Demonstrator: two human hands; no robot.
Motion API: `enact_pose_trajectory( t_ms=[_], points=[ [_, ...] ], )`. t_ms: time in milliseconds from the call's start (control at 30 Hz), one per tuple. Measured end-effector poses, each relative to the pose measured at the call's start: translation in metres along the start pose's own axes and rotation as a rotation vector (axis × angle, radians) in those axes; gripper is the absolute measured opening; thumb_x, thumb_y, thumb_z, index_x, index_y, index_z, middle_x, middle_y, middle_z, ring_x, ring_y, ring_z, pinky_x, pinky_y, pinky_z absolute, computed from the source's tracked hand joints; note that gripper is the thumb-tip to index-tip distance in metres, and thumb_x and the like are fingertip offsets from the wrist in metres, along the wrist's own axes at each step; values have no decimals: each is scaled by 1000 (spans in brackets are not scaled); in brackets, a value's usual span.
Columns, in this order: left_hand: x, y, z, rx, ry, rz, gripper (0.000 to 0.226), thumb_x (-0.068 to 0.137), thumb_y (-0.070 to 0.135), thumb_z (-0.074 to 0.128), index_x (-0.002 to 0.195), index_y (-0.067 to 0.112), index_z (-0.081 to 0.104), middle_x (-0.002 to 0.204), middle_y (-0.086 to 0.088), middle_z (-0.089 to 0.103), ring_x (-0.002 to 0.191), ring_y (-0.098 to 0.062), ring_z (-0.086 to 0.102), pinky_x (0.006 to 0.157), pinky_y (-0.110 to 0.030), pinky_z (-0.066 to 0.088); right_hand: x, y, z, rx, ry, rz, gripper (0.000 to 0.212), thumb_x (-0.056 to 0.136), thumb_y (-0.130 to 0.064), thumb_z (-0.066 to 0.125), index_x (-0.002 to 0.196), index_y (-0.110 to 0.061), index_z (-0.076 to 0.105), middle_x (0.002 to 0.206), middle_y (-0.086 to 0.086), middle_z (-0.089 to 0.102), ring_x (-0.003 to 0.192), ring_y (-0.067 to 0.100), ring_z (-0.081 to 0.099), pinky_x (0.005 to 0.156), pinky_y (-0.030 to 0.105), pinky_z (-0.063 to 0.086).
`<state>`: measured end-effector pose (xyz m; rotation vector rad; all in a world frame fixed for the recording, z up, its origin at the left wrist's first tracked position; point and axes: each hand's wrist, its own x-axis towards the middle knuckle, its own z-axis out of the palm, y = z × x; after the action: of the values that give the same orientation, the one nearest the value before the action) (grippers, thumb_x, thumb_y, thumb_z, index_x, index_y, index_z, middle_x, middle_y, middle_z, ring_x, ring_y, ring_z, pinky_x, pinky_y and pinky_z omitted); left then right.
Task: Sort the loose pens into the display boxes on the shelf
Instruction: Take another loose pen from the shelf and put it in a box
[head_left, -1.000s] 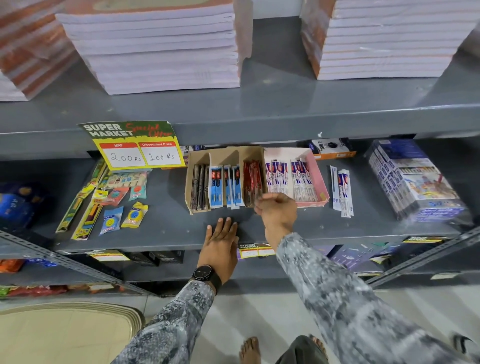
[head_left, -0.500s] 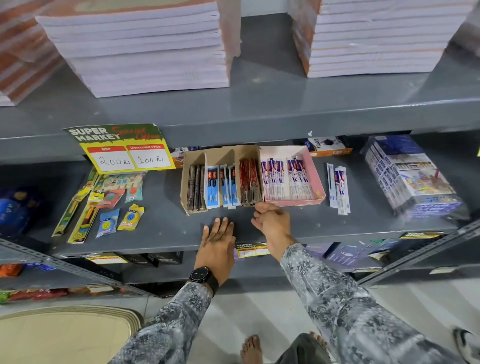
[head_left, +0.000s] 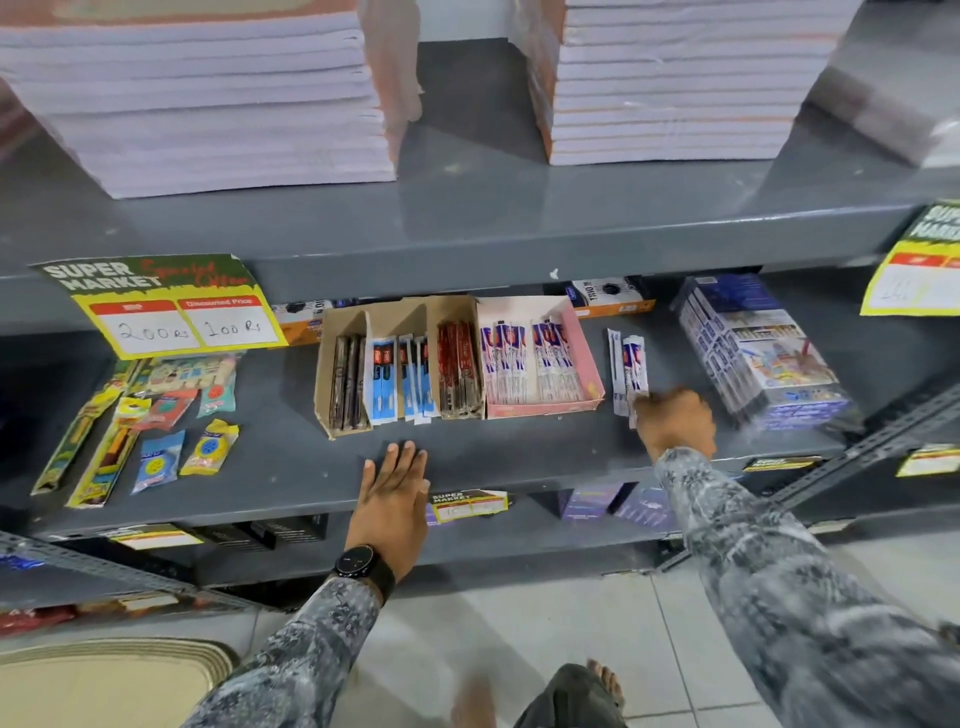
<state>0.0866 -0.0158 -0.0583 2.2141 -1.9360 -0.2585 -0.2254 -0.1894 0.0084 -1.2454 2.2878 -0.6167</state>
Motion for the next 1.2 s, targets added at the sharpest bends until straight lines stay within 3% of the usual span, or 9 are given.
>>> enact_pose_trajectory(
  t_ms=[233,433,533,667,767,933,1033,1133,1200],
  points=[
    [-1,1,-5,14,-41,5,63,98,38,3,155,16,17,163,2,8,150,-13,-6,124,-42,-3,-6,-3,1,66,-41,-3,34,84,-31,65,107,-8,76,111,24,72,103,46,66,87,46,54],
    [3,1,-10,-26,-73,-1,58,101,36,11,155,16,21,165,-2,14,152,-16,1,123,-40,-5,-11,-2,-19,498,123,-33,19,77,-24,75,95,-21,78,92,10,79,92,32,74,93,41,57],
    [6,8,-30,-395,19,-128,46,103,36,42,144,17,49,153,-6,44,146,-19,32,121,-35,18,-24,-11,-31,817,-199,-223,29,80,1,77,98,-22,75,80,2,76,69,11,72,66,34,62],
    [8,38,-75,-1257,-168,-372,52,93,51,51,123,11,65,116,-15,73,100,-24,72,92,-39,55,-65,-46,-45,332,-851,-616,21,80,-8,84,100,-14,82,82,-2,80,62,8,65,50,22,49],
    [9,47,-89,-1434,-260,-349,39,93,41,57,108,7,67,104,-20,75,91,-34,74,78,-42,60,-76,-58,-32,106,-883,-654,18,79,-13,86,95,-18,82,77,-7,79,57,-2,62,50,19,49],
    [12,44,-89,-1492,-131,-394,34,80,31,72,97,1,71,93,-23,75,77,-30,74,64,-32,60,-80,-59,-25,198,-862,-506,18,77,-13,88,92,-9,79,77,5,78,60,7,64,49,21,50],
    [16,42,-81,-1438,-63,-389,24,88,27,70,103,8,71,100,-18,76,93,-33,72,79,-39,60,-84,-60,-27,342,-811,-442,11,80,-5,84,87,-4,76,62,4,70,50,10,57,44,20,46],
    [18,33,-63,-689,33,-242,43,96,43,56,132,21,61,131,-3,66,122,-22,61,106,-42,46,-82,-68,-24,516,-422,-459,10,82,-5,79,78,-13,75,58,-4,67,49,10,55,47,18,45],
    [16,22,-46,-267,-98,-144,59,101,50,35,153,21,32,159,-2,32,148,-24,25,121,-45,19,-76,-75,-15,389,-63,-570,8,84,-8,74,80,-15,77,68,-1,71,56,15,59,57,21,47]
  ],
)
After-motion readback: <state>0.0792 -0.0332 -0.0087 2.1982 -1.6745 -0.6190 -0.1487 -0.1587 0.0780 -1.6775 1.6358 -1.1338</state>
